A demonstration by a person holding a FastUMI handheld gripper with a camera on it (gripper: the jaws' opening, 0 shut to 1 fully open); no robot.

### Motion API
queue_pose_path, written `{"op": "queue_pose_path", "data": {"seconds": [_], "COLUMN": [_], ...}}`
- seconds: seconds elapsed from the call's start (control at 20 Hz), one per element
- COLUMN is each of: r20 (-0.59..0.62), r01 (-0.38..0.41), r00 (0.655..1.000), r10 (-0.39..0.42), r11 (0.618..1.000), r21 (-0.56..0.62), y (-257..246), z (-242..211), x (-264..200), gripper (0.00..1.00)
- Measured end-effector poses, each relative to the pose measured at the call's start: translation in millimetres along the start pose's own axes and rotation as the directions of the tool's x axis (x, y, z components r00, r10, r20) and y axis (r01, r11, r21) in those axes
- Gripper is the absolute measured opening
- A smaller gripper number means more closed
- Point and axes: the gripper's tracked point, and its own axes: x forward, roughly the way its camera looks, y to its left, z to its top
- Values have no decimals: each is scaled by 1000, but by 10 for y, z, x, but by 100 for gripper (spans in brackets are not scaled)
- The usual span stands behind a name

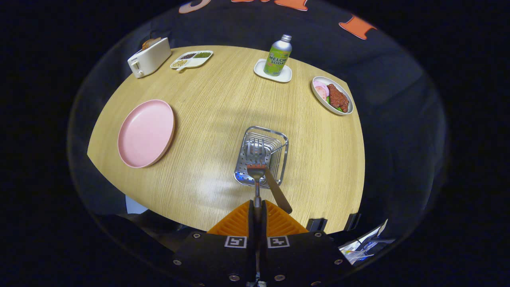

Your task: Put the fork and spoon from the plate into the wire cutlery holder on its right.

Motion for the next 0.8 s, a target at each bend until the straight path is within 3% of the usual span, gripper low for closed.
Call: {"op": "queue_pose_path", "data": {"seconds": [0.45,0.8], "r20": [-59,75], "r01": [-42,-71], "r00": [997,995], "r10": [40,67], "r11": [999,996], "r21": [-34,56], "y": [-52,-74], "z": [146,466], "x": [159,102], "gripper": [6,11]}}
